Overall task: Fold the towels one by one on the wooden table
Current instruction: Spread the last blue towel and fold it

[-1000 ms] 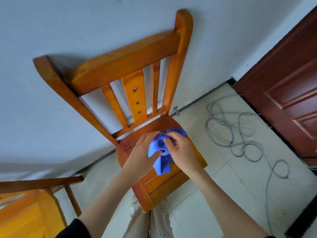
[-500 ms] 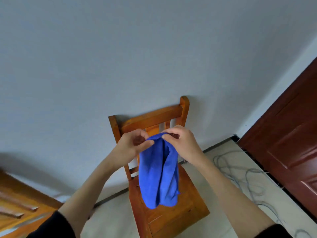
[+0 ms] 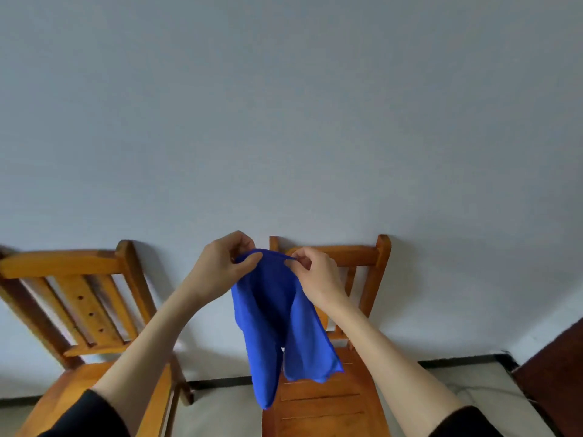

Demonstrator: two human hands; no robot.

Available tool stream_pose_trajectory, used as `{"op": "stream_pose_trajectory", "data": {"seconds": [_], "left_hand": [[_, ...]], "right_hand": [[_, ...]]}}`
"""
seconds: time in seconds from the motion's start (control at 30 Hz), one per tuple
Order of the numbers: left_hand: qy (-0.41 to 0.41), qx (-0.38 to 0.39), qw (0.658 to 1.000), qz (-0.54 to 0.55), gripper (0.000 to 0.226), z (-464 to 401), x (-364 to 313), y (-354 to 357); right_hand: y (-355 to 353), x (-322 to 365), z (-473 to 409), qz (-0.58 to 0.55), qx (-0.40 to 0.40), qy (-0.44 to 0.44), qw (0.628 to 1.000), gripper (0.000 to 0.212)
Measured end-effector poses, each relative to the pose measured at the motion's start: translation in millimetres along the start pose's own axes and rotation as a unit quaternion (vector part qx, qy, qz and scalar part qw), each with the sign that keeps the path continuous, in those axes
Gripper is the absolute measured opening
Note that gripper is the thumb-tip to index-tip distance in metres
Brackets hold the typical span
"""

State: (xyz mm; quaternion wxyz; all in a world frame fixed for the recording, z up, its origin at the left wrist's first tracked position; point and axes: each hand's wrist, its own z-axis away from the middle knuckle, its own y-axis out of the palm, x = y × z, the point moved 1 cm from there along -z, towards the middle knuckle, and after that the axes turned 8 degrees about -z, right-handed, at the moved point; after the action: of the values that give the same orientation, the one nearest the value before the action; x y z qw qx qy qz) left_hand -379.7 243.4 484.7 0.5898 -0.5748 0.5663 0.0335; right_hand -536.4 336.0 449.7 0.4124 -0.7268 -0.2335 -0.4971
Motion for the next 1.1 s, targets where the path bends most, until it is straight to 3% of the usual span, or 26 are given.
{"op": "stream_pose_trajectory", "data": {"seconds": [0.23,0.43,0.53,0.7,0.8,0.93,1.1], "left_hand": [[-0.027,-0.121,0.991,-0.051,0.014,56.3,11.8,-104.6],[-0.117,-0.240,0.960,-0.085,0.011,146.1,55.9,-221.0],[-0.161,-0.281,0.940,-0.103,0.014,208.6,80.5,-276.7],[-0.212,-0.293,0.918,-0.163,0.016,318.6,110.0,-364.0],[-0.249,-0.283,0.906,-0.191,0.013,380.9,126.0,-412.7],[-0.300,-0.281,0.889,-0.204,0.021,454.6,144.0,-463.8],[-0.367,-0.323,0.840,-0.236,0.030,520.3,176.0,-523.0]], "right_hand": [[73.8,70.1,-2.6,0.020,0.085,-0.062,0.994,0.008],[176.0,135.9,28.5,-0.003,0.185,-0.098,0.978,0.038],[239.5,176.6,54.3,-0.011,0.228,-0.142,0.963,0.029],[356.8,239.1,106.8,0.016,0.297,-0.224,0.928,0.013],[420.6,269.8,140.1,-0.006,0.297,-0.235,0.926,0.020],[501.2,306.4,173.7,-0.002,0.372,-0.249,0.894,0.014],[599.6,349.6,209.7,-0.014,0.407,-0.266,0.874,0.023]]}}
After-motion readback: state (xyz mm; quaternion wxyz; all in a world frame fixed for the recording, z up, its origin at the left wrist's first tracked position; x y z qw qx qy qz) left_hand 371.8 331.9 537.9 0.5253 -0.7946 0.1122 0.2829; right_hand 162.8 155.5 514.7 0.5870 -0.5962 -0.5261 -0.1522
